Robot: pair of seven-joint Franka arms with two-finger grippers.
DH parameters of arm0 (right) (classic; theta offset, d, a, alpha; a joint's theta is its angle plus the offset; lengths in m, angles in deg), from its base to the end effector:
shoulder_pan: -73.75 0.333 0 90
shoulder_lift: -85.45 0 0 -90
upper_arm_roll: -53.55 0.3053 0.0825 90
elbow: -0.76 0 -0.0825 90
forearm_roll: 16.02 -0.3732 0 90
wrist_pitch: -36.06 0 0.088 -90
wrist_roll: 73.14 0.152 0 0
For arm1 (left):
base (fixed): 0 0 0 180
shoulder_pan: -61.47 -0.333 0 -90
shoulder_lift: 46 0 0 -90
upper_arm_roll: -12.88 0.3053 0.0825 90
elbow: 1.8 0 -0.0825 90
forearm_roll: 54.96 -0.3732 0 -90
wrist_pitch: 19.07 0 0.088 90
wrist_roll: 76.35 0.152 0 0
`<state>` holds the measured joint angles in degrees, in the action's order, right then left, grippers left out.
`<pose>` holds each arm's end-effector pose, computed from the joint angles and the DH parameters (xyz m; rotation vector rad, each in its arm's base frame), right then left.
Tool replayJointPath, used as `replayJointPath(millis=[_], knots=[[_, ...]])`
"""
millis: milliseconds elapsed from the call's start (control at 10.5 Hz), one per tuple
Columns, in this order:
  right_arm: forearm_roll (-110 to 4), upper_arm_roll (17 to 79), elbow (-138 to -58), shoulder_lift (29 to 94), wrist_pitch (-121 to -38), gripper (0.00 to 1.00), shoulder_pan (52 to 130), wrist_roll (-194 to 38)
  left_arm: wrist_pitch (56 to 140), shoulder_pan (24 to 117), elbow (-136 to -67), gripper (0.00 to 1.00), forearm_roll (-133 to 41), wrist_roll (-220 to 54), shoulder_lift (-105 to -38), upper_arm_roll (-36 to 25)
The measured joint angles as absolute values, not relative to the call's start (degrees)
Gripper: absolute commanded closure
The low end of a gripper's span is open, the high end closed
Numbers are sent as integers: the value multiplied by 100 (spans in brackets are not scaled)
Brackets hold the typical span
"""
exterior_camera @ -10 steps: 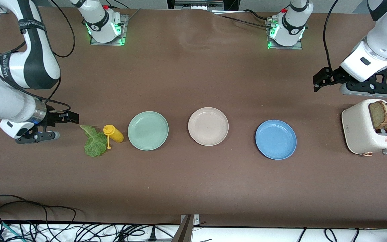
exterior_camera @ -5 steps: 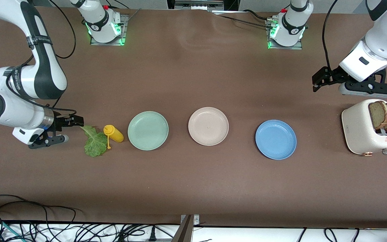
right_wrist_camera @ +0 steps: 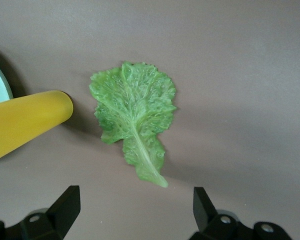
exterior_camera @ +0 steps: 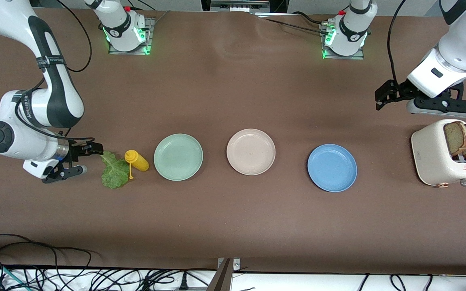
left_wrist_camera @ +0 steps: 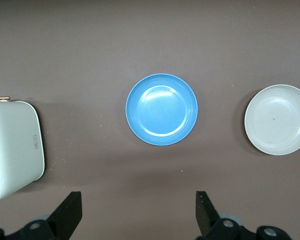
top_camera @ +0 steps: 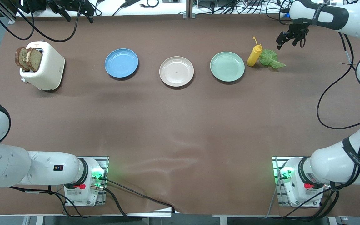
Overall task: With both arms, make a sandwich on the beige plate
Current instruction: 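Move the right gripper down over the green lettuce leaf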
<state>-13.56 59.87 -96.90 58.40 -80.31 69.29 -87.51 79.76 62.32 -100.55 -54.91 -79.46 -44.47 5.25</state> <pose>0.6312 0.0124 0.2610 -3.0706 -0.4589 0.2178 0.5411 -0.0815 0.5257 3.1377 -0.1470 0.0440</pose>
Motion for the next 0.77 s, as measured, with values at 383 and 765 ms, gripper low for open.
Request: replayJointPath(millis=[383, 765], knots=[[-1367, 5984, -9716, 5549, -8112, 0, 6827, -9186, 7976, 6232, -10053, 0, -5491, -7946, -4447, 525], [-1369, 5983, -9727, 5291, -8290, 0, 6742, -9444, 7978, 6173, -10055, 0, -5491, -7946, -4502, 565]])
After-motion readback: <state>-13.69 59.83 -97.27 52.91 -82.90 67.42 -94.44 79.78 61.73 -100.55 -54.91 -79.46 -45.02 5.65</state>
